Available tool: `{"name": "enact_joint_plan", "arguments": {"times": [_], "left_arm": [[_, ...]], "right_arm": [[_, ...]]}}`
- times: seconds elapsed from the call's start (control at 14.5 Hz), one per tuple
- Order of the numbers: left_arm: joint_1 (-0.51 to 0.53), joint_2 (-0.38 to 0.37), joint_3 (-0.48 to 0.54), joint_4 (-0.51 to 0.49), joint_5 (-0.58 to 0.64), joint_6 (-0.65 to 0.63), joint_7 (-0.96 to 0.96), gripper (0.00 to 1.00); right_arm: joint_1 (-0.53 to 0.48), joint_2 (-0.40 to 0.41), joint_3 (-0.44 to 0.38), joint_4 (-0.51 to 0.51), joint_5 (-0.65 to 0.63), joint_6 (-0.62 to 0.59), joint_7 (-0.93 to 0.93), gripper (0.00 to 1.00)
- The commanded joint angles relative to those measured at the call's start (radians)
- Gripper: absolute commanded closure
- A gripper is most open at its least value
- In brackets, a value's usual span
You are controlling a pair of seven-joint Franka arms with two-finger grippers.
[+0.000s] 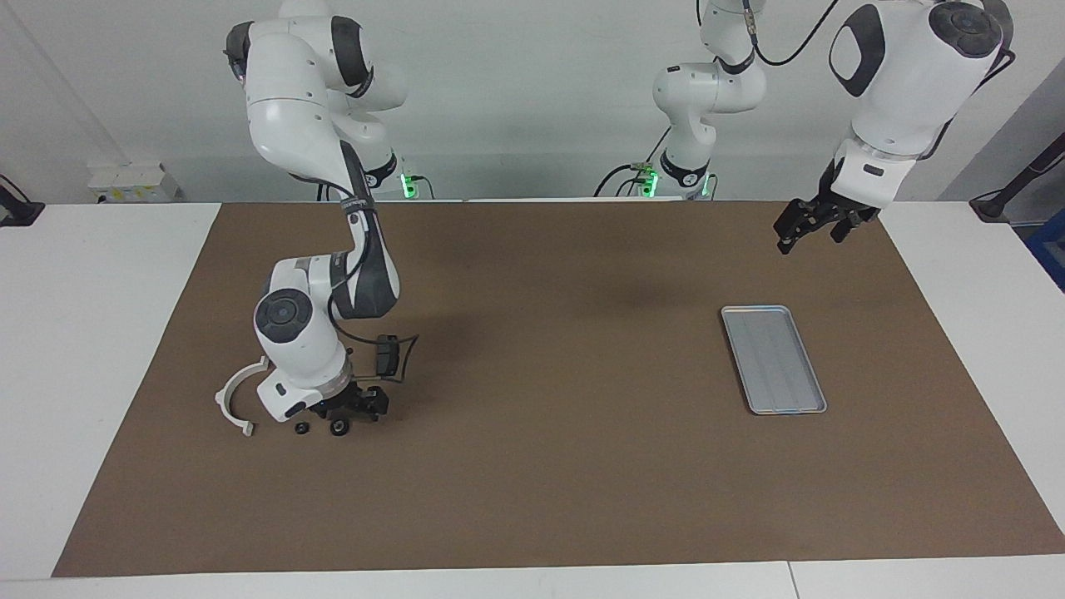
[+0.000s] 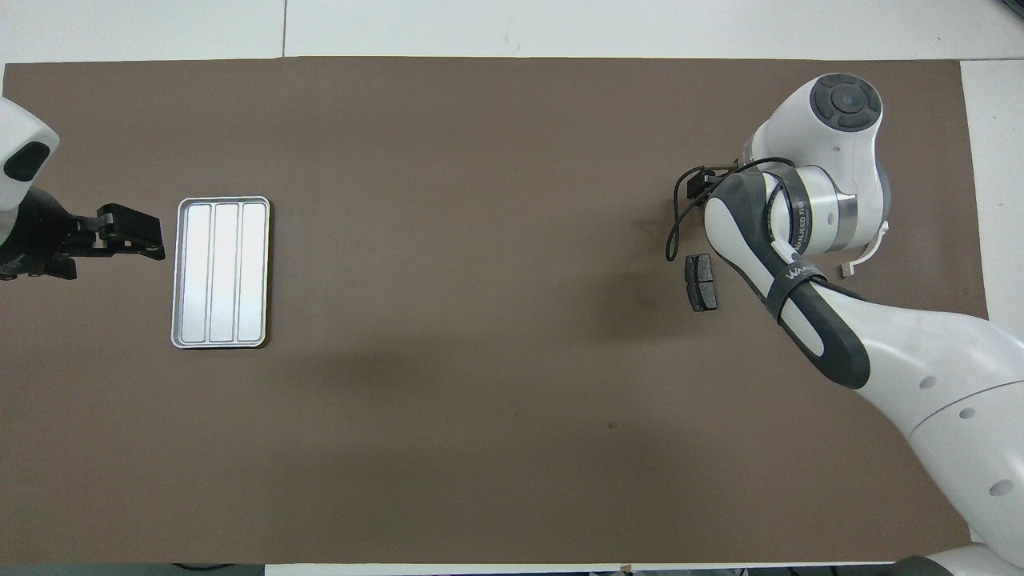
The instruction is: Pick bearing gear from pile to tray
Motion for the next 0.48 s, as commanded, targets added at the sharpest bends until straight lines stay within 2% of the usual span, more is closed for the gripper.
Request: {"name": "enact_joint_plan", "arguments": {"times": [0.0,0.21,0.41], "left_arm": [[-0.002,-0.017,0.004,-0.003,-0.011,-0.015,0.009,0.00],[-0.002,-0.017,0.004,-0.003,-0.011,-0.015,0.009,0.00],[0.000,-0.017,0.004,-0.003,-0.011,-0.015,0.009,0.00]], "right_arm": [[-0.017,0.027,0.006,0.042,-0.025,0.006,0.020,0.00],[-0.029,0.027,0.006,0.043,-0.022,0.009,0.018,0.00],[-0.041,0.027,0.006,0.038,-0.007,0.064,0.018,0.01]]}}
